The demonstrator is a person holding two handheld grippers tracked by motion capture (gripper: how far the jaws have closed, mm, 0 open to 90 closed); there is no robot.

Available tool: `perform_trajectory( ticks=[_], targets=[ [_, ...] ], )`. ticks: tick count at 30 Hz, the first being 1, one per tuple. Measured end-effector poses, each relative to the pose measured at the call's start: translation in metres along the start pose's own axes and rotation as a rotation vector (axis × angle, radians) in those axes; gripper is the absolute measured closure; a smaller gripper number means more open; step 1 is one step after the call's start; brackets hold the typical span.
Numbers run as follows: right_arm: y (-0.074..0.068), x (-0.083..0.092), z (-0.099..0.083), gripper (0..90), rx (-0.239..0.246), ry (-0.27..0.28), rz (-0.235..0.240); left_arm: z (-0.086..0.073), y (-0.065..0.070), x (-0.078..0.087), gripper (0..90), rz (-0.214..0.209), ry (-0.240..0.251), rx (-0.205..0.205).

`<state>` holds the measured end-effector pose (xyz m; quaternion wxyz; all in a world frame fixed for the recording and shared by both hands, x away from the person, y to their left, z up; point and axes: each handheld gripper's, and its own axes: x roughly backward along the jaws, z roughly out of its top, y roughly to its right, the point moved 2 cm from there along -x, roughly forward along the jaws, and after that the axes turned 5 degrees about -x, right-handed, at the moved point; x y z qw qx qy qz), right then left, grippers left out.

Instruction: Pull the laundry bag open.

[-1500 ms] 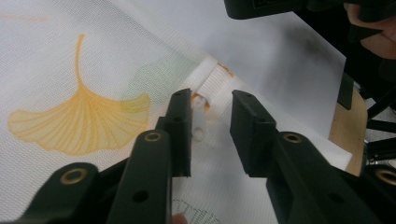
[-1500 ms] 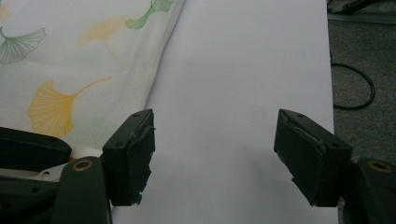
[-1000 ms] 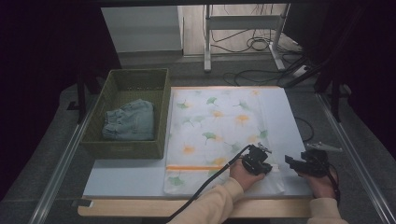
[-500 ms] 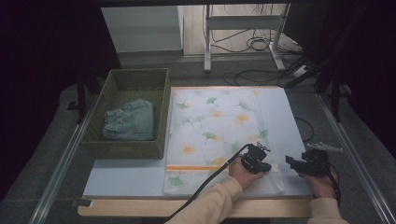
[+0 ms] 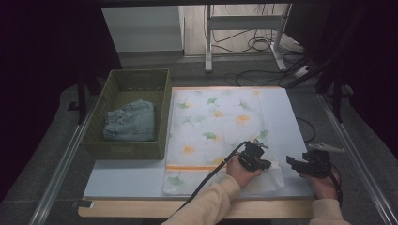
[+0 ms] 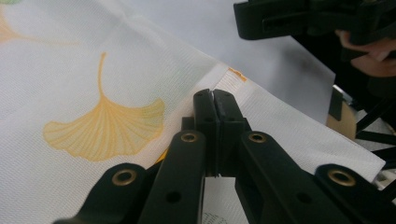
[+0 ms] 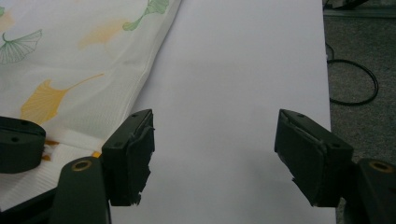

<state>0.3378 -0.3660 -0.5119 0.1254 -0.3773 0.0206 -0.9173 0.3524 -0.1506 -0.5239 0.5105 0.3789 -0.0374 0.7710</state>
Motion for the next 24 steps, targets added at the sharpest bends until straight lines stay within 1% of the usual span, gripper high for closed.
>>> perform_trajectory(
  ticks=[4,14,15,16,17,19,20,22,24],
  targets=[
    [-0.001,0.0,0.0,28.9,0.001,-0.001,0.003,0.001,-0.001,0.007,90.0,-0.006,0.019,-0.003],
    [-0.003,0.001,0.001,29.0,0.006,0.001,0.013,0.002,-0.004,0.025,90.0,-0.021,0.06,0.011],
    [-0.003,0.002,0.001,29.0,0.008,0.003,0.016,0.001,-0.005,0.027,90.0,-0.021,0.061,0.008],
    [-0.004,0.002,0.002,29.0,0.011,0.012,0.027,0.001,-0.005,0.027,90.0,-0.02,0.066,0.014],
    [-0.004,0.003,0.002,29.1,0.012,0.019,0.041,0.0,-0.005,0.028,90.0,-0.021,0.065,0.011],
    [-0.006,0.006,0.004,29.6,0.007,0.024,0.064,-0.001,-0.006,0.028,90.0,-0.019,0.065,0.015],
    [-0.007,0.007,0.005,29.9,0.001,0.026,0.076,-0.001,-0.006,0.028,90.0,-0.021,0.069,0.019],
    [-0.009,0.01,0.007,30.6,-0.015,0.032,0.107,-0.002,-0.006,0.028,90.0,-0.021,0.065,0.014],
    [-0.012,0.012,0.009,31.5,-0.02,0.032,0.133,-0.002,-0.006,0.029,90.0,-0.018,0.064,0.013]
  ],
)
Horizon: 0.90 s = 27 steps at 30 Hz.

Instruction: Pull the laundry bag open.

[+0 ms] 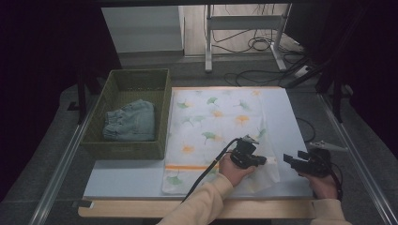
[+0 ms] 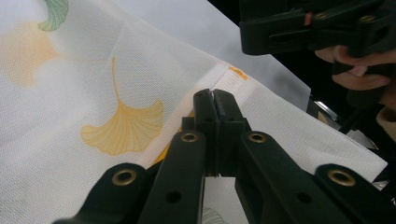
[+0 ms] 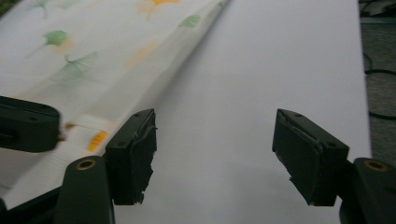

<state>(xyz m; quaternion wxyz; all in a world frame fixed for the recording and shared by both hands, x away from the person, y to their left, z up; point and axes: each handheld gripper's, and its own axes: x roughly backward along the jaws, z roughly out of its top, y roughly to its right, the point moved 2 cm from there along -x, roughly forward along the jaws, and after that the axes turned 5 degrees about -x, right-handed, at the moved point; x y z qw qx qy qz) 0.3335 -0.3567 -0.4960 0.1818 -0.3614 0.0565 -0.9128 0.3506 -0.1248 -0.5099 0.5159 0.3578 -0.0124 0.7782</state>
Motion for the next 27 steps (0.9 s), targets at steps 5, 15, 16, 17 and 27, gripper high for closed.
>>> perform_trajectory(
  ticks=[5,15,16,17,27],
  targets=[
    [-0.008,-0.001,0.002,34.6,0.004,-0.015,0.059,-0.001,-0.001,0.001,90.0,0.003,-0.001,0.001],
    [-0.031,-0.006,0.004,37.2,0.041,-0.064,0.188,-0.003,-0.003,0.004,90.0,0.01,0.004,0.008],
    [-0.033,-0.007,0.004,38.0,0.044,-0.072,0.195,-0.003,-0.004,0.004,90.0,0.011,0.005,0.009],
    [-0.034,-0.008,0.004,39.1,0.048,-0.075,0.202,-0.003,-0.004,0.004,90.0,0.01,0.009,0.012],
    [-0.038,-0.019,-0.002,54.6,0.022,-0.137,0.295,-0.005,-0.005,0.003,90.0,0.009,0.004,0.015]
  ],
)
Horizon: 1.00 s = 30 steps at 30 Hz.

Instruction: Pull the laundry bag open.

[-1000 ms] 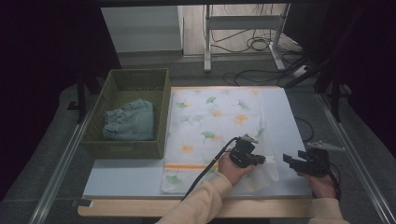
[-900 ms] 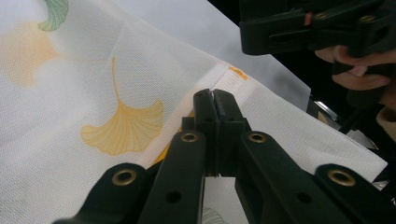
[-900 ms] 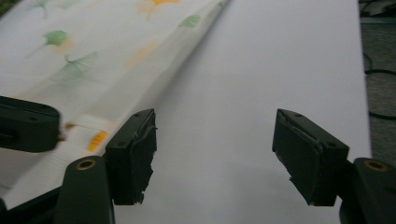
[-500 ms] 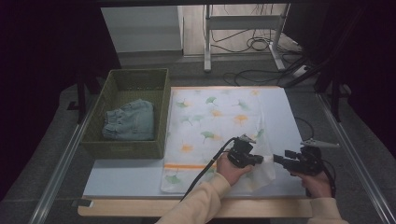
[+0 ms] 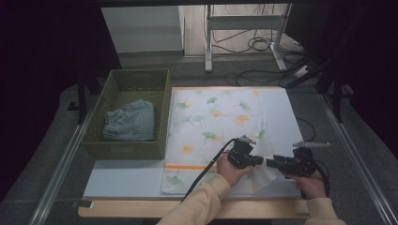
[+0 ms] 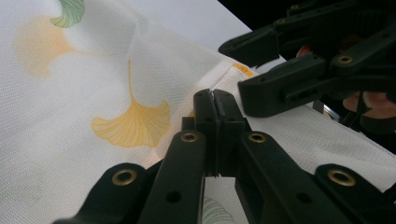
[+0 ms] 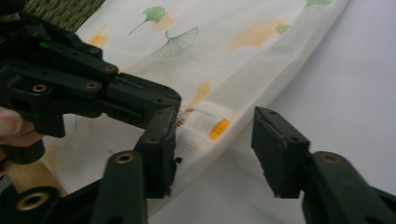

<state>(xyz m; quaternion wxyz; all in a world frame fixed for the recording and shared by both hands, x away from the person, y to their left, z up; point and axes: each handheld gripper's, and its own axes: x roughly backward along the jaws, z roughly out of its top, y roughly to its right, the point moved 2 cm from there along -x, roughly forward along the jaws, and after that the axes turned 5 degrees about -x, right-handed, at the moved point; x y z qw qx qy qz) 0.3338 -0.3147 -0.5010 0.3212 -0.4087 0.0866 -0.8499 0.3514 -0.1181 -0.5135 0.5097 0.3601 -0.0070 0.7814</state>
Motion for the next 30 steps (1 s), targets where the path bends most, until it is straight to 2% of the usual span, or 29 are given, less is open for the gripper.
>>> perform_trajectory(
  ticks=[5,10,30],
  targets=[
    [-0.0019,-0.0017,-0.0009,72.1,0.03,-0.012,0.005,-0.0018,-0.001,-0.001,90.0,0.002,-0.007,0.0],
    [-0.0031,-0.0013,-0.001,80.6,0.045,-0.007,0.008,-0.0034,-0.0004,-0.0029,90.0,0.004,-0.015,0.0],
    [-0.0055,-0.0036,-0.0026,84.1,0.1,-0.02,-0.021,-0.0063,-0.0002,-0.0074,90.0,0.028,-0.032,0.006]
  ],
)
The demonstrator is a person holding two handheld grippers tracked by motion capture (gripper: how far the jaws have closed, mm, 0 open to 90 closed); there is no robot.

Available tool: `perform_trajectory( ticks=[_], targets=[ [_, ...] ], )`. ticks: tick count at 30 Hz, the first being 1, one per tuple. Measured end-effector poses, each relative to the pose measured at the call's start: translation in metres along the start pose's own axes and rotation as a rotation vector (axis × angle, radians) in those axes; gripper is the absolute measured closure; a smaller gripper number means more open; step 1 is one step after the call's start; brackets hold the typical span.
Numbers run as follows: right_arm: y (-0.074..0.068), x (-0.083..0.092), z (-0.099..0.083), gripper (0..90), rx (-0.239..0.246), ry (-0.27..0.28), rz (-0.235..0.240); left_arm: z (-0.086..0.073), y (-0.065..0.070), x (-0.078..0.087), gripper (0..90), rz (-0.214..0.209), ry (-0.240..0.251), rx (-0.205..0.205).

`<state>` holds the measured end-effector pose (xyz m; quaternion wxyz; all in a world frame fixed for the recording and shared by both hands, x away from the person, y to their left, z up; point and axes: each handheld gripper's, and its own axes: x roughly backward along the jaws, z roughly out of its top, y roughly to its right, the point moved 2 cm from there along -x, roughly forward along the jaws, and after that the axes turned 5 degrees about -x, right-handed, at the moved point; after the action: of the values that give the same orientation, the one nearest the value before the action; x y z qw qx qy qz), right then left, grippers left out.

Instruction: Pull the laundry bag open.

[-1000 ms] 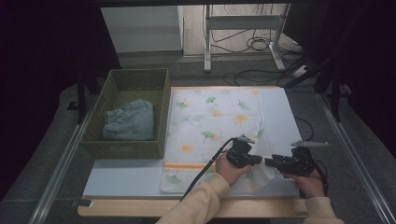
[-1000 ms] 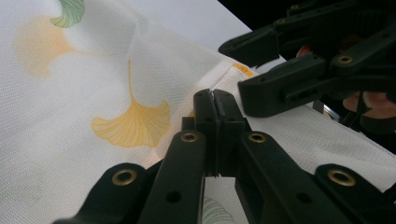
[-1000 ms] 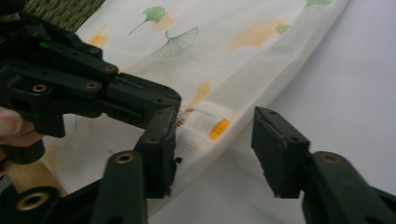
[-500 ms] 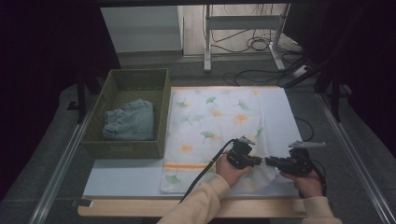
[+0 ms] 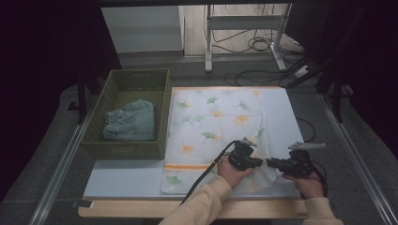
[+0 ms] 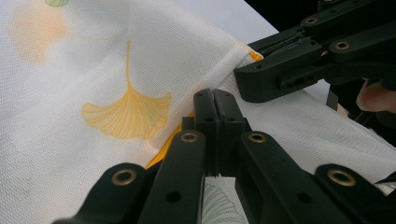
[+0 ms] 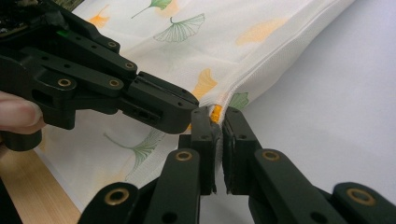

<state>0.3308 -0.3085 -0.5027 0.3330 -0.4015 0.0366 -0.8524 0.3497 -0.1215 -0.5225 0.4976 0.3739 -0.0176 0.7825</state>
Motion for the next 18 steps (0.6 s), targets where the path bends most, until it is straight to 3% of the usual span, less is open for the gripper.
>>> perform_trajectory(
  ticks=[18],
  targets=[
    [-0.0001,-0.0014,-0.0002,84.0,0.0,-0.003,-0.011,-0.0024,-0.0011,-0.0002,90.0,0.008,-0.006,0.003]
  ],
)
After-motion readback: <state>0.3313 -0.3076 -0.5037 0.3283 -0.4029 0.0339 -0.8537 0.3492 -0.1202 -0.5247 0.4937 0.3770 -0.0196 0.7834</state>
